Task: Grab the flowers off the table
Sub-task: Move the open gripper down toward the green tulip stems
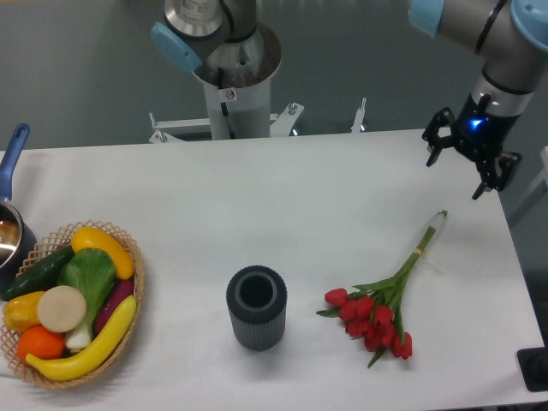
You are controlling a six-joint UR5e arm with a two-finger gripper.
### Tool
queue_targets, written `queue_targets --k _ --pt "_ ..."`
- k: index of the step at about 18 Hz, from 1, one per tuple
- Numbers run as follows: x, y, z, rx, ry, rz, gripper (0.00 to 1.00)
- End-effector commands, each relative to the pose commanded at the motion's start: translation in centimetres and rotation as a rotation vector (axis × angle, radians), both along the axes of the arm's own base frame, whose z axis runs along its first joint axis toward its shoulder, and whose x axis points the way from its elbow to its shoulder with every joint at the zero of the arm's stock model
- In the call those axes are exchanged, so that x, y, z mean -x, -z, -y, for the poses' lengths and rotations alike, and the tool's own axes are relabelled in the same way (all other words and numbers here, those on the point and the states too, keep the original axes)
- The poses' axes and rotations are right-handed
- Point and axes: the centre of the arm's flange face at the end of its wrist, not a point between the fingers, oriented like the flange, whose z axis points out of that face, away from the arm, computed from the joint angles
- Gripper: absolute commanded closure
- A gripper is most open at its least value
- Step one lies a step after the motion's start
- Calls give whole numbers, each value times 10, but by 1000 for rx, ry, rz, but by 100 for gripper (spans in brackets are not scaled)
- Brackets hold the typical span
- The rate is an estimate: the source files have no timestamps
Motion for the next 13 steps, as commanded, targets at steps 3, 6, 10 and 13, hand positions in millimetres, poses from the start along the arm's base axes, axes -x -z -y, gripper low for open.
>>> queue_targets --k 3,6,10,13 --pt "-4 27 -30 19 -87 64 0" --pt "-3 45 -56 5 -137 31 0" --pt "-2 70 -61 9 -138 37 0" --pt "-1 84 -75 3 -125 18 0"
